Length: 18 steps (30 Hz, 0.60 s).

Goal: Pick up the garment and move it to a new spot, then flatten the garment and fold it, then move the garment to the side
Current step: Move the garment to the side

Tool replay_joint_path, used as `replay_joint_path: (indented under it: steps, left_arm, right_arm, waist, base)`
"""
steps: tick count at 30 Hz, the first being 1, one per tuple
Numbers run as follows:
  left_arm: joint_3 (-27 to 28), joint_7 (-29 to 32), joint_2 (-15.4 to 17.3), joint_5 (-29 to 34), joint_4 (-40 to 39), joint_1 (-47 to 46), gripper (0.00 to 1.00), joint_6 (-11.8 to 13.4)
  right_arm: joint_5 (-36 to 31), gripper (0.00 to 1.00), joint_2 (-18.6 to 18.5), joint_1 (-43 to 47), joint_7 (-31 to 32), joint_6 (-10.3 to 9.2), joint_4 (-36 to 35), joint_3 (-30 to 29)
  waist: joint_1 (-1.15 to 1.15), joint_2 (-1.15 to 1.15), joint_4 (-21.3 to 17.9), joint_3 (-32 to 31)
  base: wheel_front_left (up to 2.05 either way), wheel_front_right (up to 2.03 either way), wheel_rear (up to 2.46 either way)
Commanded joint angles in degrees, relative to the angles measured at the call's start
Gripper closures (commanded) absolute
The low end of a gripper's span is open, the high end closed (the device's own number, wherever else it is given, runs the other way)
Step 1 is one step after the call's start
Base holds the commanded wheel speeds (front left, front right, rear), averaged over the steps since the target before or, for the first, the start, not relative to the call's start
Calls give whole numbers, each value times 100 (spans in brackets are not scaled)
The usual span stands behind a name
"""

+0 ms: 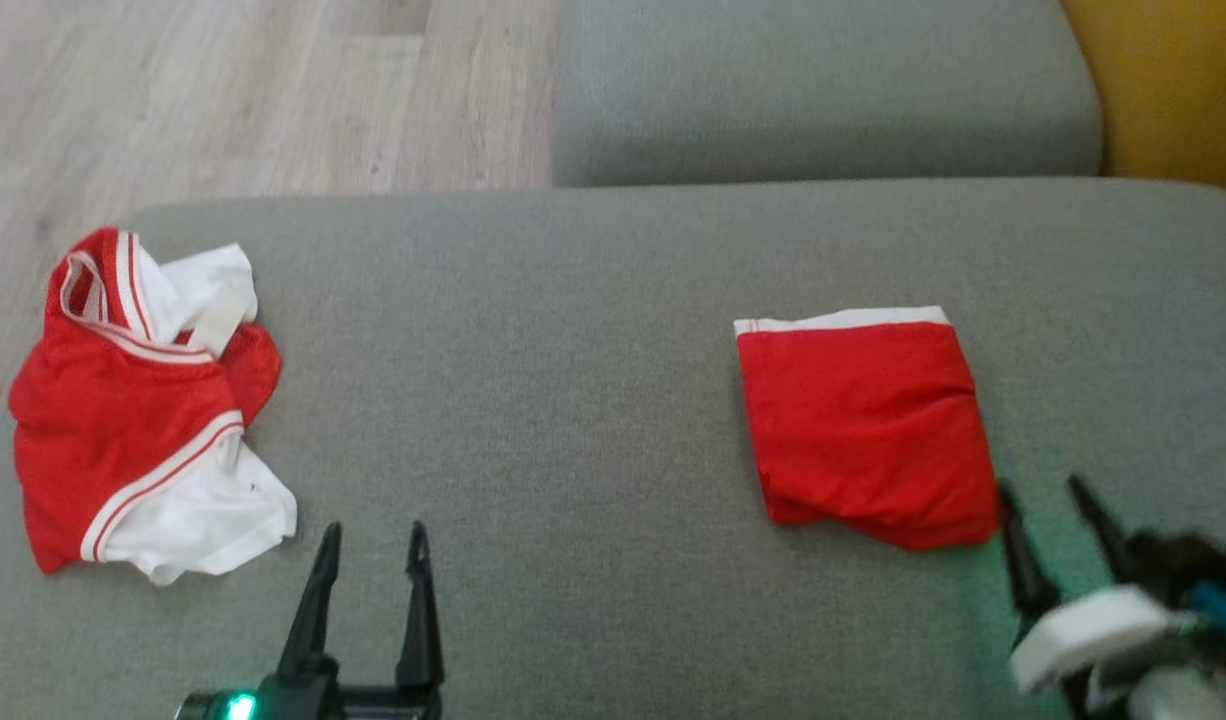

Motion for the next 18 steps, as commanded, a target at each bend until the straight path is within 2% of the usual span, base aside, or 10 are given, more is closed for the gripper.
replay_joint_path:
  steps: [1,8,15,16,17,18]
  left_arm:
    - [89,-29,-35,-15,-190,-354,0,34]
    - [-207,-29,-35,-88,-192,-875,0,67]
    - [-357,-29,-36,-124,-124,-1154,0,155]
    - [-363,-29,-36,-132,-124,-1172,0,174]
    - [-370,-29,-36,-144,-122,-1186,0,191]
    - [-377,-29,-36,-152,-119,-1199,0,206]
  right_arm:
    - [-56,0,-213,-548,77,-4,-48,-9]
    - [275,0,-539,-1718,833,-4,566,-199]
    - [1027,0,-688,-2094,1734,-4,1266,443]
    - [1166,7,-698,-2106,1802,-4,1284,558]
    - [1283,90,-721,-2122,1814,-4,1279,652]
    - [1373,100,-753,-2140,1781,-4,1268,715]
  waist:
    - [-1,0,44,205]
    - [-1,0,188,848]
    - [-1,0,297,1090]
    - [-1,0,287,1114]
    - [-1,0,267,1139]
    - [-1,0,238,1166]
  base:
    - [0,0,0]
    - [0,0,0]
    - [0,0,0]
    - [0,0,0]
    - [0,0,0]
    - [0,0,0]
